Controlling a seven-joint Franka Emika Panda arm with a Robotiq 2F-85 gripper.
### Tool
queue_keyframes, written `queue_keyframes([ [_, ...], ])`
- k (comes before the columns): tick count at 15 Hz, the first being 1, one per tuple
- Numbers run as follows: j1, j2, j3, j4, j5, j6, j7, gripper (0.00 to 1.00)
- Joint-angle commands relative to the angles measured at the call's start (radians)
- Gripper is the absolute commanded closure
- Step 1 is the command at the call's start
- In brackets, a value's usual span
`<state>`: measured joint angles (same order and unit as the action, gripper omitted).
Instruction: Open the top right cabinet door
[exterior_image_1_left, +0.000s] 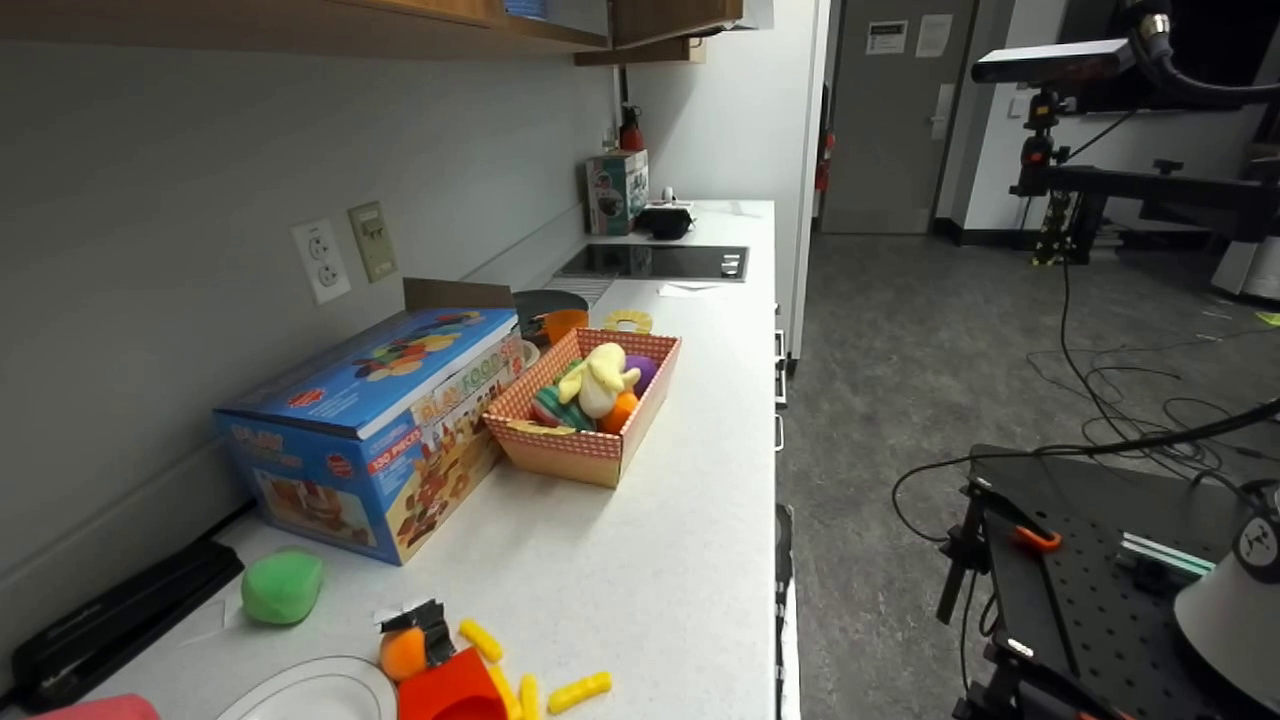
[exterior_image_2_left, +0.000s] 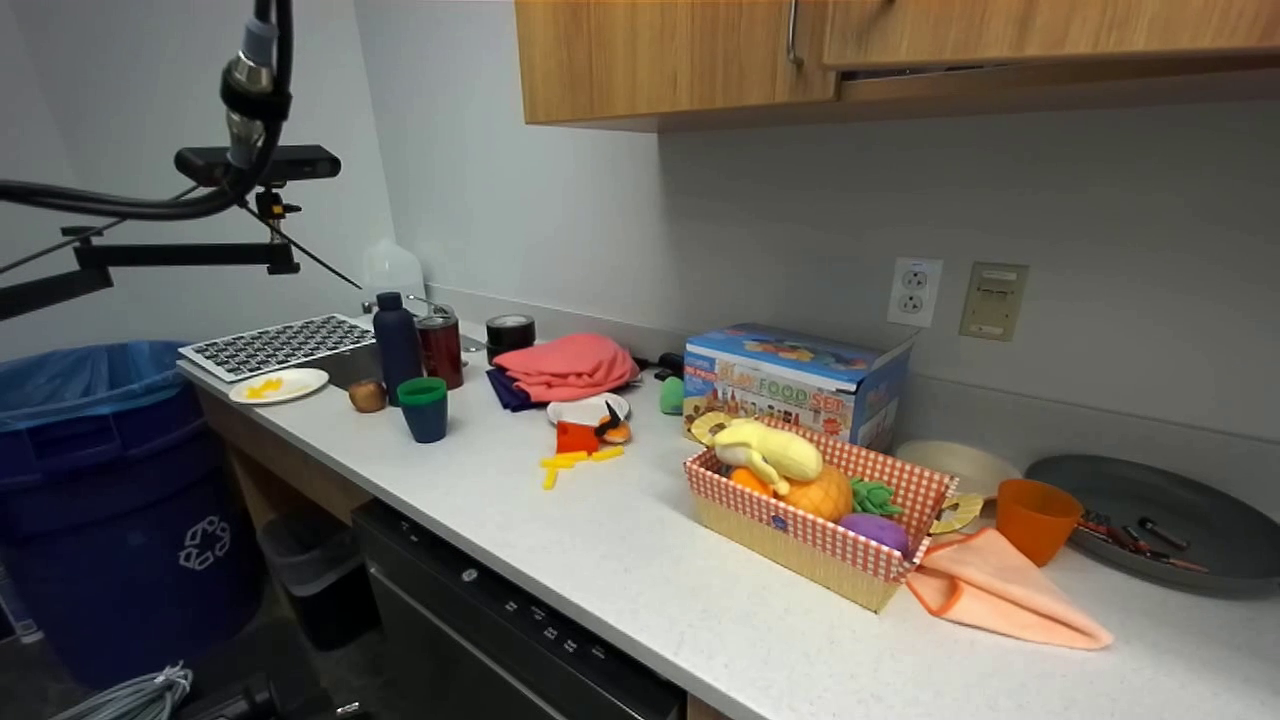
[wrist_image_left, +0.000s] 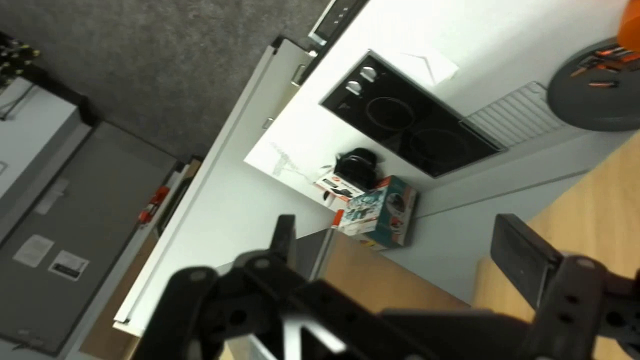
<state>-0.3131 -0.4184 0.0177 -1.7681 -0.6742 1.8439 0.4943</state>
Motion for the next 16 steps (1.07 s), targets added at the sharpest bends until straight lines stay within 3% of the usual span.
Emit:
queue_keyframes([
  [1, 0.036, -0.008, 0.02, -0.011, -0.116, -0.047, -0.024, 0.0],
  [11, 0.268, -0.081, 0.065, -0.008, 0.051, -0.088, -0.319, 0.0],
  [16, 0.292, -0.054, 0.097, 0.064, 0.022, -0.014, -0.392, 0.0],
])
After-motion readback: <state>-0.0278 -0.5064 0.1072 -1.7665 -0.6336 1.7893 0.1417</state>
